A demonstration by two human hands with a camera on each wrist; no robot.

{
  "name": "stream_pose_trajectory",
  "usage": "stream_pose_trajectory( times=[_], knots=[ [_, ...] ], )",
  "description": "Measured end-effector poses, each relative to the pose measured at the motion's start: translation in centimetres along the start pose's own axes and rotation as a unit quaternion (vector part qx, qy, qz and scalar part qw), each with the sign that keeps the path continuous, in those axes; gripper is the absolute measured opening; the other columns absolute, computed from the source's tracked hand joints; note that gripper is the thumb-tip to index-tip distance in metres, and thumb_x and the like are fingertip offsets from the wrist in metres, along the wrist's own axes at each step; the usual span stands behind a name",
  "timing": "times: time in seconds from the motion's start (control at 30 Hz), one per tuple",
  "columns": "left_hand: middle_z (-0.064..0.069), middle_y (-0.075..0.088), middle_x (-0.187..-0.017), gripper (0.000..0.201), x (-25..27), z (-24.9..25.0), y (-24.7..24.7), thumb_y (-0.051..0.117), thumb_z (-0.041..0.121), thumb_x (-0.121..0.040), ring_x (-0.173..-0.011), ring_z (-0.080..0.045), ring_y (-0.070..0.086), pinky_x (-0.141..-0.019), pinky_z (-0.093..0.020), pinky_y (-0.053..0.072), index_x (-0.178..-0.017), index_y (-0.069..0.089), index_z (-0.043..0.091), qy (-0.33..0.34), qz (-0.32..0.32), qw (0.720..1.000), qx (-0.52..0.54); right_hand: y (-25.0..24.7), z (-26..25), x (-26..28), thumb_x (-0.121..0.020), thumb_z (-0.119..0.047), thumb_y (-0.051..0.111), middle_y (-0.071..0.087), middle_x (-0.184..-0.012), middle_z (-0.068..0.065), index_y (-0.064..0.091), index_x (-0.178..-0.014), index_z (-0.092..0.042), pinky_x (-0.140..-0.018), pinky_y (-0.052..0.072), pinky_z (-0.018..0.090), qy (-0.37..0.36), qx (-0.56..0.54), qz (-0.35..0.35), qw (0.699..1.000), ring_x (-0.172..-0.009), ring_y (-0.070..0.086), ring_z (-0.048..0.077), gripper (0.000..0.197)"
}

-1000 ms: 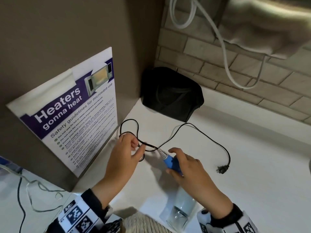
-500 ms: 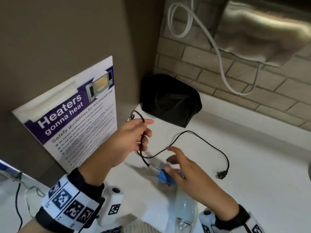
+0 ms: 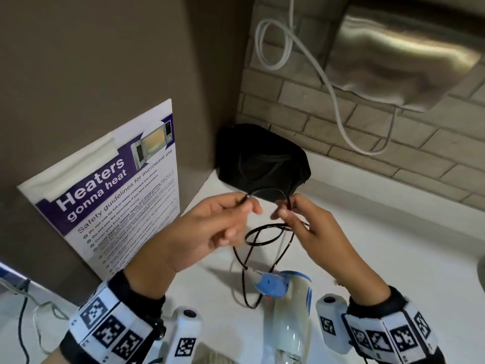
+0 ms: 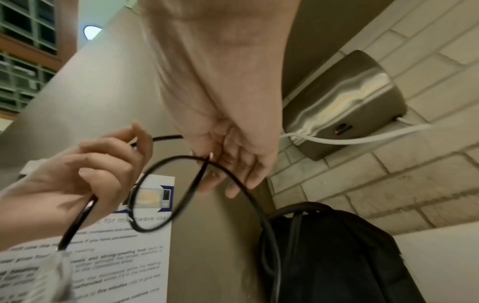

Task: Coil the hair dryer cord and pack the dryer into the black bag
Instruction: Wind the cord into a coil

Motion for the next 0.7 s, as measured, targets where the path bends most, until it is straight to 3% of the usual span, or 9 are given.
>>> stream_pose_trajectory(
  times=[0.07, 0.13, 0.23, 0.3, 0.4, 0.5, 0.57, 0.63, 0.7],
  knots=[
    [0.007, 0.049, -0.056, 0.028, -0.1, -0.3, -1.1, 0.05, 0.02, -0.088, -0.048, -0.005, 0.041, -0.058, -0.022, 0.032, -0.101, 0.073, 0.027, 0.009, 0.032, 0.998, 0.058, -0.5, 1.3, 0.2, -0.094, -0.035, 0.047, 0.07, -0.078, -0.007, 0.054, -0.088, -0.015, -0.072, 0.049, 0.023, 0.036, -0.026, 0.019, 0.999, -0.082, 0.065, 0.003, 0.022],
    [0.004, 0.06, -0.071, 0.039, -0.2, -0.9, -1.2, 0.05, 0.017, -0.088, -0.058, -0.007, 0.051, -0.063, -0.019, 0.044, -0.121, 0.064, 0.033, 0.017, 0.028, 0.996, 0.087, -0.6, 2.2, 0.3, -0.096, -0.026, 0.049, 0.066, -0.071, 0.0, 0.052, -0.085, -0.01, -0.068, 0.048, 0.021, 0.062, -0.05, 0.029, 0.996, -0.075, 0.066, 0.001, 0.019],
    [0.002, 0.069, -0.101, 0.056, -0.5, -1.7, -0.7, 0.049, 0.014, -0.09, -0.076, -0.015, 0.067, -0.074, -0.027, 0.055, -0.137, 0.042, 0.043, 0.011, 0.011, 0.995, 0.1, -0.1, 3.1, 0.7, -0.096, -0.021, 0.051, 0.06, -0.069, 0.006, 0.051, -0.087, -0.008, -0.076, 0.052, 0.031, 0.1, -0.137, 0.024, 0.985, -0.067, 0.068, 0.011, 0.016],
    [0.002, 0.067, -0.117, 0.059, -0.6, -2.0, -0.2, 0.046, 0.016, -0.094, -0.085, -0.022, 0.071, -0.079, -0.032, 0.057, -0.139, 0.031, 0.052, 0.007, -0.006, 0.994, 0.109, -0.3, 3.2, 0.8, -0.095, -0.023, 0.052, 0.058, -0.067, 0.0, 0.054, -0.087, -0.011, -0.074, 0.051, 0.029, 0.105, -0.153, 0.036, 0.982, -0.064, 0.064, 0.011, 0.014],
    [0.003, 0.067, -0.121, 0.054, -0.6, -1.9, -0.1, 0.039, 0.021, -0.095, -0.081, -0.023, 0.073, -0.073, -0.032, 0.059, -0.136, 0.032, 0.056, 0.006, -0.002, 0.991, 0.134, -1.6, 3.4, 0.7, -0.095, -0.023, 0.053, 0.058, -0.067, -0.002, 0.055, -0.086, -0.016, -0.065, 0.046, 0.015, 0.097, -0.108, 0.071, 0.987, -0.064, 0.062, 0.011, 0.011],
    [0.002, 0.07, -0.118, 0.051, -0.8, -1.9, -0.9, 0.04, 0.022, -0.093, -0.074, -0.018, 0.074, -0.056, -0.026, 0.058, -0.133, 0.038, 0.053, 0.021, 0.039, 0.986, 0.159, -2.0, 4.9, 0.6, -0.094, -0.023, 0.053, 0.059, -0.064, 0.011, 0.053, -0.087, -0.021, -0.054, 0.04, 0.024, 0.116, 0.018, 0.061, 0.991, -0.06, 0.057, 0.023, 0.007],
    [-0.001, 0.069, -0.12, 0.054, -1.0, -1.7, -1.7, 0.041, 0.018, -0.093, -0.072, -0.015, 0.074, -0.05, -0.022, 0.058, -0.135, 0.038, 0.052, 0.042, 0.069, 0.98, 0.181, -1.6, 6.2, 0.8, -0.094, -0.024, 0.051, 0.055, -0.06, 0.012, 0.052, -0.089, -0.022, -0.051, 0.037, 0.026, 0.133, 0.06, 0.035, 0.989, -0.06, 0.055, 0.028, 0.006],
    [-0.004, 0.066, -0.125, 0.054, -1.4, -1.5, -2.5, 0.037, 0.013, -0.097, -0.083, -0.016, 0.074, -0.057, -0.022, 0.059, -0.139, 0.035, 0.049, 0.072, 0.094, 0.974, 0.192, -0.9, 6.8, 1.0, -0.095, -0.026, 0.052, 0.048, -0.055, 0.003, 0.054, -0.089, -0.024, -0.047, 0.035, 0.018, 0.134, 0.066, 0.007, 0.989, -0.052, 0.048, 0.02, 0.007],
    [-0.005, 0.063, -0.131, 0.056, -1.7, -1.1, -3.1, 0.031, 0.007, -0.1, -0.105, -0.02, 0.069, -0.074, -0.024, 0.059, -0.142, 0.033, 0.044, 0.104, 0.105, 0.968, 0.203, -0.3, 7.1, 1.3, -0.094, -0.028, 0.054, 0.044, -0.053, -0.003, 0.056, -0.087, -0.028, -0.047, 0.035, 0.015, 0.127, 0.079, -0.017, 0.989, -0.049, 0.041, 0.011, 0.007]
  ],
)
Point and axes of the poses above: each hand's wrist, its own x-axis away from the middle knuckle, its own y-axis out of the palm, z = x × y, the point moved 9 cm from there along -x, towards the middle knuckle
